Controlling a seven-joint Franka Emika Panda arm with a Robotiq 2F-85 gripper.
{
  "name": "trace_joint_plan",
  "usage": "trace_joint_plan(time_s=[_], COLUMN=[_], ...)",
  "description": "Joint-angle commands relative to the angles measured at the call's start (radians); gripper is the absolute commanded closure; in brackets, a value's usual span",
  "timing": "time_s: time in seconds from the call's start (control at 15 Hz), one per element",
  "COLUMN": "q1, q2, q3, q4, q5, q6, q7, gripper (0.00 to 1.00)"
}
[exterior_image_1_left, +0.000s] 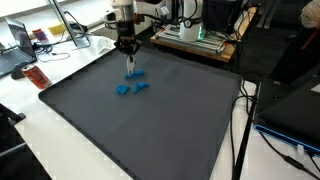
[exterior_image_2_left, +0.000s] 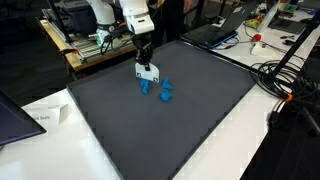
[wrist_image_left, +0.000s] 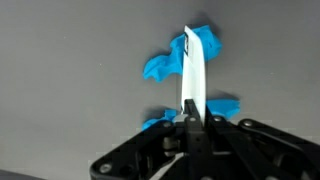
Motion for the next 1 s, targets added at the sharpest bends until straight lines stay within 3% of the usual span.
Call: trace_joint_plan(time_s=[0.0,0.33,0.93], q1=[-0.025,-0.037,-0.099], q2=[0.048,0.098,0.185], q3=[0.023,0.037,0.101], q4=[0.017,0.029,0.068], q5=[-0.054,-0.098,-0.065], q6=[0.031,0.040,0.039], q7=[0.013,0.020,-0.017], gripper=[0.99,0.99,0.99])
